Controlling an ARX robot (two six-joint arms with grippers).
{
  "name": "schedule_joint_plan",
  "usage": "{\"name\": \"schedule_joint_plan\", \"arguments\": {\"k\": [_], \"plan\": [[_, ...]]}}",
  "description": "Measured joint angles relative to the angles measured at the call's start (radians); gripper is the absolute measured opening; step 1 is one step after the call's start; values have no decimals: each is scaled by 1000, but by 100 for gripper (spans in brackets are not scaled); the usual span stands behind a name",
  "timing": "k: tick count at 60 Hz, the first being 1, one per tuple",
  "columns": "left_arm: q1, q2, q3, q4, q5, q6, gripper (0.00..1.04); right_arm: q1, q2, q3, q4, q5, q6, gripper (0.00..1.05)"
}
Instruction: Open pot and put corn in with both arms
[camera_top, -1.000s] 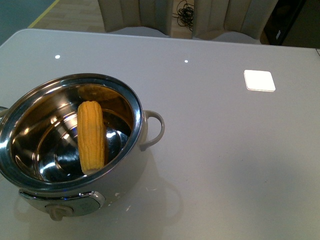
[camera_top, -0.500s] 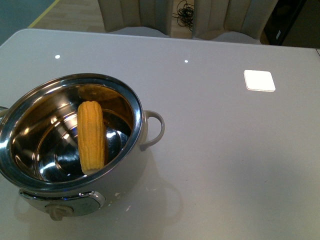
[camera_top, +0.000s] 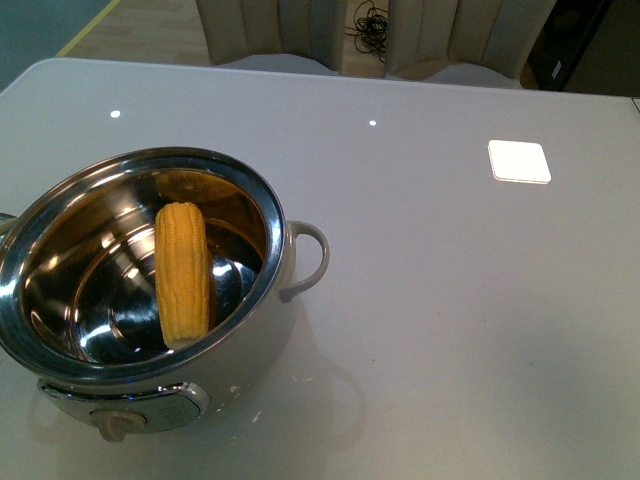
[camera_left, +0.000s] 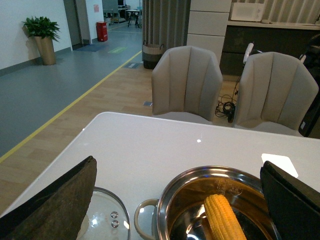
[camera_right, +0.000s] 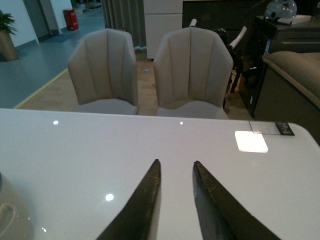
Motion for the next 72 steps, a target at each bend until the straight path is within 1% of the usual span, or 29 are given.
{"name": "schedule_joint_plan", "arguments": {"k": [2,5,32,34,37,39,53,56,61,62,64,65,72], "plan": [[0,0,0,0,0,0,98,-24,-12,-5,-5,-2,3,2],[0,0,0,0,0,0,98,-35,-26,-18,8,-6,2,2],[0,0,0,0,0,0,98,-39,-162,-18,-117,-14,2,2],[0,0,0,0,0,0,98,-39,-182,-18,-139,-14,2,2],[0,0,0,0,0,0,98,-39,-265,-18,-253,-14,2,2],[0,0,0,0,-1,0,98,-39,-315,-18,-287,-13,2,2],[0,0,0,0,0,0,98,-39,-335,-18,-296,-12,1,2],[0,0,0,0,0,0,98,-39,-336,-18,-296,-12,0,9],[0,0,0,0,0,0,98,-39,-336,-18,-296,-12,0,25],[0,0,0,0,0,0,98,-39,-336,-18,-296,-12,0,27],[0,0,0,0,0,0,98,-39,-336,-18,-296,-12,0,34],[0,0,0,0,0,0,98,-39,-336,-18,-296,-12,0,36],[0,0,0,0,0,0,98,-39,-336,-18,-296,-12,0,57]]}}
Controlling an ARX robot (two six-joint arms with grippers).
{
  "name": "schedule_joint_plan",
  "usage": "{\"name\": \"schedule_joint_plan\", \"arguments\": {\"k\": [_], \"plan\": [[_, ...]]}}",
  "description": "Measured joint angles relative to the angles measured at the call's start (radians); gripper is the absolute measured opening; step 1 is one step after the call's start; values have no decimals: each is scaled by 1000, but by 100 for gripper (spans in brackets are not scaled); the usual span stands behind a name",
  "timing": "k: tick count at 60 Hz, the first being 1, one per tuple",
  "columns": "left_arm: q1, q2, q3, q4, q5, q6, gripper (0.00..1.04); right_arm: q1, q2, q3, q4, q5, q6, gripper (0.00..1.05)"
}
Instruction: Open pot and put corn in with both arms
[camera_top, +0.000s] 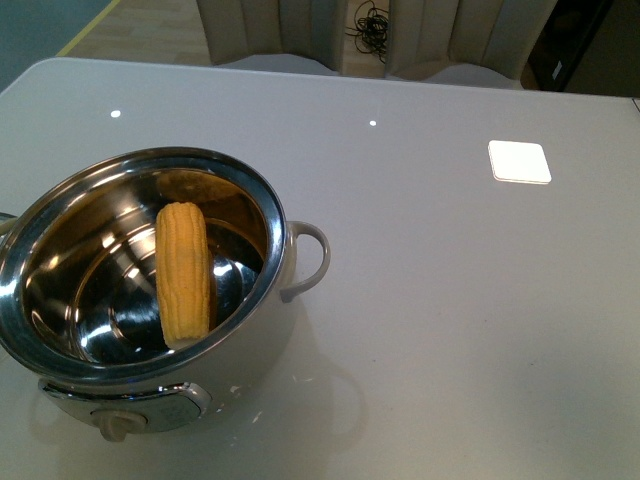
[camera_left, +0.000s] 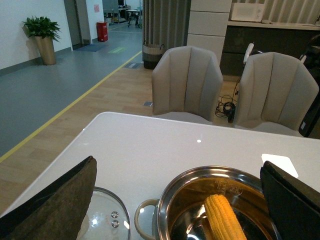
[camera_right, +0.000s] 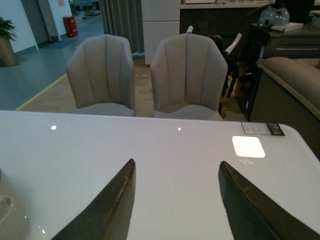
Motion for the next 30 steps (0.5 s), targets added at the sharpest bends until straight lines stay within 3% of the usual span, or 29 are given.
{"name": "schedule_joint_plan", "arguments": {"k": [13,30], "plan": [[0,0,0,0,0,0,98,0,0,0,0,0,0,97],[0,0,0,0,0,0,98,0,0,0,0,0,0,96]]}}
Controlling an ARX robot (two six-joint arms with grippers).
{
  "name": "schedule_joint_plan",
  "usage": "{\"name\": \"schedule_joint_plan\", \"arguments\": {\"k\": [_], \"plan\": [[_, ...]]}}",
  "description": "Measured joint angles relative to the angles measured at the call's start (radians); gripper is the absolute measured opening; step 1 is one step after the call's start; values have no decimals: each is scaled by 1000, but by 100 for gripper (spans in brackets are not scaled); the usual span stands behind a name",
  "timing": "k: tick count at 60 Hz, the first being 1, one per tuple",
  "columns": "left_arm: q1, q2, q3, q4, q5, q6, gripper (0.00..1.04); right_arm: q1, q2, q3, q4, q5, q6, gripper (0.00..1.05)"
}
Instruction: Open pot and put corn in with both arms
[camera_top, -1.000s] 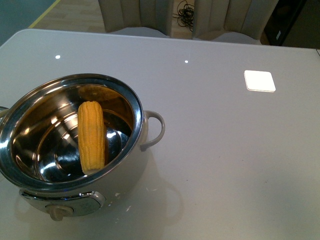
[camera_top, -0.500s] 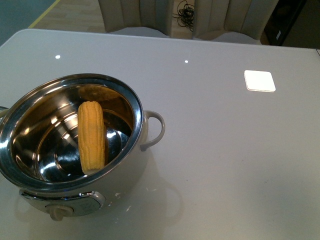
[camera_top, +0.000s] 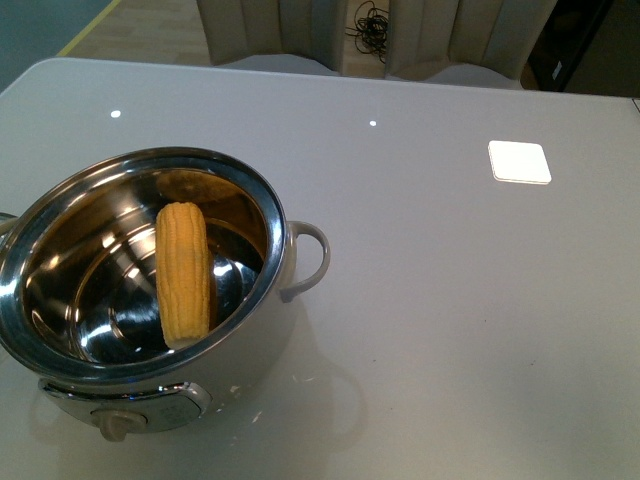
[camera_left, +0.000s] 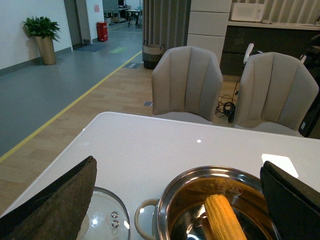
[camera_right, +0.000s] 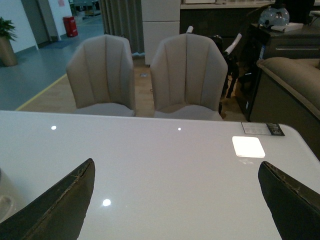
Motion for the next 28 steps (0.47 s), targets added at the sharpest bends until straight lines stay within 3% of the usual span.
{"name": "schedule_joint_plan", "arguments": {"k": [28], "plan": [[0,0,0,0,0,0,98,0,0,0,0,0,0,96]]}}
